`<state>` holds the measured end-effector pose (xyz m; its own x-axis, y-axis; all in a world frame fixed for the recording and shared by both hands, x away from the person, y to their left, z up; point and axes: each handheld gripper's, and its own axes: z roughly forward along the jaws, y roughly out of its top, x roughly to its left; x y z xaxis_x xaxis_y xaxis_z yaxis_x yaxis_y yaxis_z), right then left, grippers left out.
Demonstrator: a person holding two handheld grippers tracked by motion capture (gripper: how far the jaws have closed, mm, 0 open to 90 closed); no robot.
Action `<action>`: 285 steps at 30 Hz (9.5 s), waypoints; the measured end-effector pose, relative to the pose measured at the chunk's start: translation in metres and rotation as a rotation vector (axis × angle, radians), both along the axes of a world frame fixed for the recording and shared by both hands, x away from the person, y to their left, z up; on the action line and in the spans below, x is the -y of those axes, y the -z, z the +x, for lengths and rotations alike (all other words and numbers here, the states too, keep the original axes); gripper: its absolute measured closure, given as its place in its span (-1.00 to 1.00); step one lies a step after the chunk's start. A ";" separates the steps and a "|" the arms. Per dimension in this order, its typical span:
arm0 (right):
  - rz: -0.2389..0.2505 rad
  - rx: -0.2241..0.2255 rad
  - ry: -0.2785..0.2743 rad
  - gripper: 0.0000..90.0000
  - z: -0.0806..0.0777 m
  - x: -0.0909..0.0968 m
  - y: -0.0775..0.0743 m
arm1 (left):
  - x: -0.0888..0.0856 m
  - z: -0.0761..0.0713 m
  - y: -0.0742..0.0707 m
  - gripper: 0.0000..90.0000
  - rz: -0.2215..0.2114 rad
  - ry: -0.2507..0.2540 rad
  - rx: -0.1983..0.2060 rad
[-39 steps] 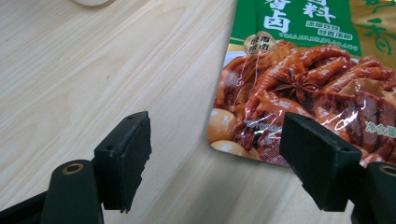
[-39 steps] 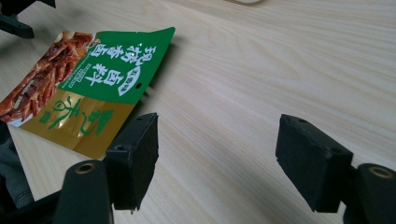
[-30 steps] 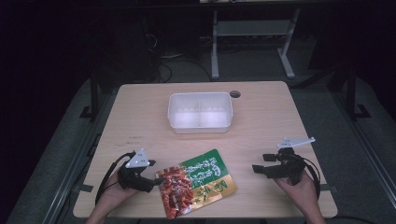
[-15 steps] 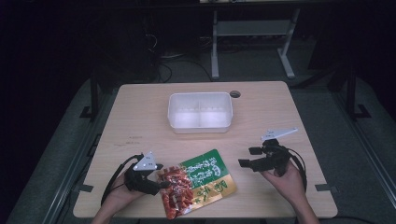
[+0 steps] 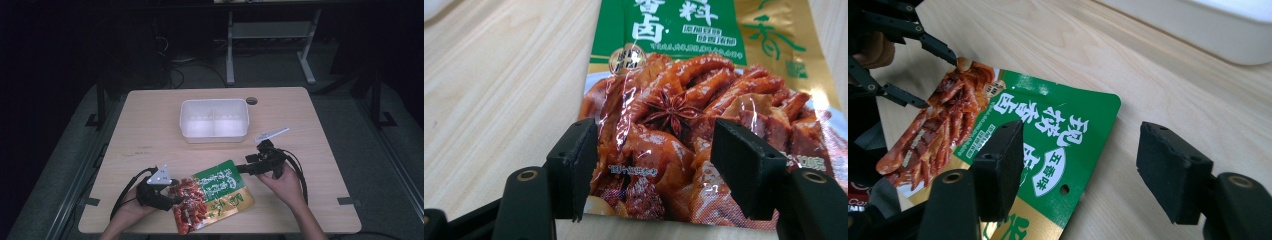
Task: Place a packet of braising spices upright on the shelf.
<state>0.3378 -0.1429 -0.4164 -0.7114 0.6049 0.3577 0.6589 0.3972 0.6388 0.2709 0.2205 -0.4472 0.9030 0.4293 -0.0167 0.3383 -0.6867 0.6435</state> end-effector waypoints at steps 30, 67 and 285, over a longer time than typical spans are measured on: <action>-0.028 -0.192 -0.047 0.15 -0.006 -0.014 0.041 | 0.003 0.001 0.007 -0.13 0.042 0.017 -0.010; 0.099 -0.284 -0.104 0.99 -0.006 -0.027 0.041 | -0.001 -0.001 0.003 -0.22 0.032 -0.014 0.016; -0.230 0.025 0.111 0.80 0.169 -0.151 -0.155 | -0.042 0.008 -0.008 -0.30 -0.061 -0.127 0.056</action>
